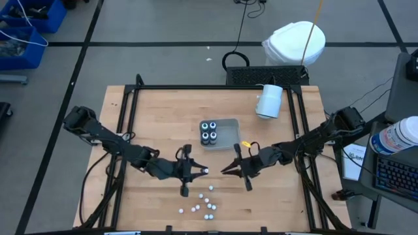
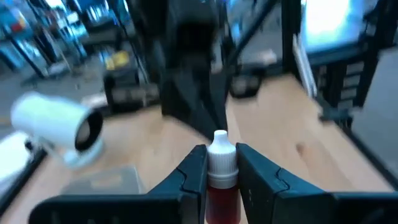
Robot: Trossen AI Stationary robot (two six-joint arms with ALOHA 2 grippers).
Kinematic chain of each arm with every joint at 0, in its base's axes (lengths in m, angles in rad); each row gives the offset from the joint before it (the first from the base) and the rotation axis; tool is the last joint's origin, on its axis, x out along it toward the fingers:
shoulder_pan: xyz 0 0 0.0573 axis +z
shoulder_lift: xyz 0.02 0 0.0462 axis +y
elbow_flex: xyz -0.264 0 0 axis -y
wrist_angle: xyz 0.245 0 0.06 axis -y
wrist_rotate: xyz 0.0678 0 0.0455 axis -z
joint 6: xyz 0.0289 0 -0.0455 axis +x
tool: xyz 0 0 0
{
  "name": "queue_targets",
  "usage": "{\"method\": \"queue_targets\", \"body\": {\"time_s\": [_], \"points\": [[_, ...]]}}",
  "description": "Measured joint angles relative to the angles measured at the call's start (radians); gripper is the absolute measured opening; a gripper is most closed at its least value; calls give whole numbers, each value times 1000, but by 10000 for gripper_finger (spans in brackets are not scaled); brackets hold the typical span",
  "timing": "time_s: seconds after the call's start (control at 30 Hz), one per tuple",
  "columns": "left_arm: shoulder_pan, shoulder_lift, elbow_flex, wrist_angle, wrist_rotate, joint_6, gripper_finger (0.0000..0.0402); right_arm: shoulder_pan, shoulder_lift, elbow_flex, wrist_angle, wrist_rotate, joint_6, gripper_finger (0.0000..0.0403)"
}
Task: Pick & Place food coloring
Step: Put the small orange food coloring bottle into the gray bin
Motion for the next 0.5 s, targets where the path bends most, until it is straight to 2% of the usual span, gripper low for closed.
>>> {"method": "queue_targets", "body": {"time_s": [0.1,0.2,0.27,0.5], "points": [[4,13,1,81,9,59,69,4,0,0,21,0,0,43],[9,23,0,144,65,96,69,9,0,0,63,-1,0,69],[25,45,4,190,114,97,70,9,0,0,87,-2,0,86],[52,145,0,271,175,100,71,24,0,0,119,-2,-1,133]]}}
